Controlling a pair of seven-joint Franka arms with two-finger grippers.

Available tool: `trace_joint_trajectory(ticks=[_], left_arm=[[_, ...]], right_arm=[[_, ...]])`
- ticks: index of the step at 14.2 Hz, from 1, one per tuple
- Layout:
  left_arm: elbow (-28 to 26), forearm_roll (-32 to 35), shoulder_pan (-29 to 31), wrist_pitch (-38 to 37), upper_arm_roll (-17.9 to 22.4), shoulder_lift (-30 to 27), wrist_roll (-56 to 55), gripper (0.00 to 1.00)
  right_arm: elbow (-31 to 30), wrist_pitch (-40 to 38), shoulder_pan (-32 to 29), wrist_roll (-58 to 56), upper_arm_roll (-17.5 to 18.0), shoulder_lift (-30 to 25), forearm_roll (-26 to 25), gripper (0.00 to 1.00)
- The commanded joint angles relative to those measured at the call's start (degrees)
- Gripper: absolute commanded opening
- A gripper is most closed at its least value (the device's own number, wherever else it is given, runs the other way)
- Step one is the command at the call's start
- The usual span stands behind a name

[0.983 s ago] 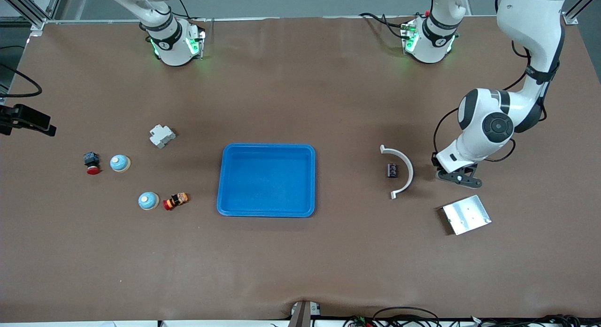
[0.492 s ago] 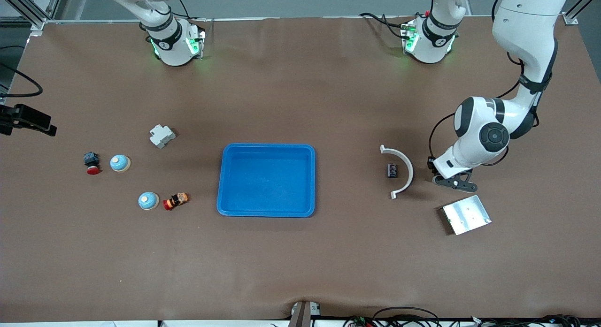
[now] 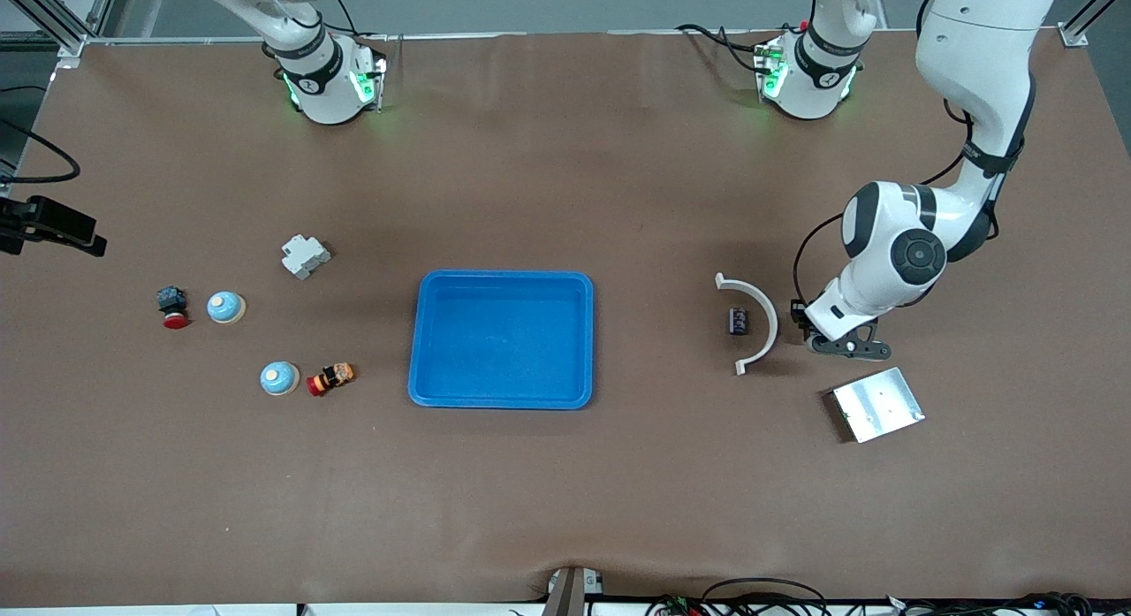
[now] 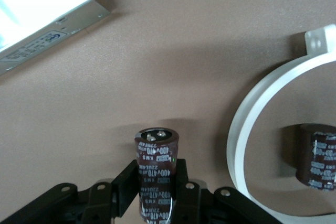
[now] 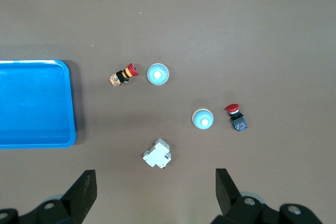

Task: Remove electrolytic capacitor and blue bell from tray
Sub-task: 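Set the capacitor down beside the arc and open the left gripper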

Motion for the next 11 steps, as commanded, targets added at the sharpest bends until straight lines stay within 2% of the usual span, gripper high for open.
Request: trace_joint_trajectory(ticks=[1,9,10,11], left_arm=[[-0.1,-1.0,-0.3,2.2,0.0,1.3,-0.2,0.00],[-0.5,-0.7,-1.2,4.4,0.0,3.0,-1.4,0.00],[-0.5,-0.7,-0.9,4.4,0.0,3.0,-1.5,0.07],[-0.4,-0.7,-0.7,4.4,0.0,3.0,-1.6,0.99]], right_arm=[[-0.1,-0.4,-0.2,-0.5,0.2,-1.0,0.3,1.00],[-0.1,-0.3,1.1,-0.2,0.3,-1.2,1.0,1.00],[-0.1,-0.2,1.5,-0.2,0.3,-1.2,0.6,1.00],[-0.1,0.0,1.4,-0.3,0.2,-1.1,0.5,1.00]])
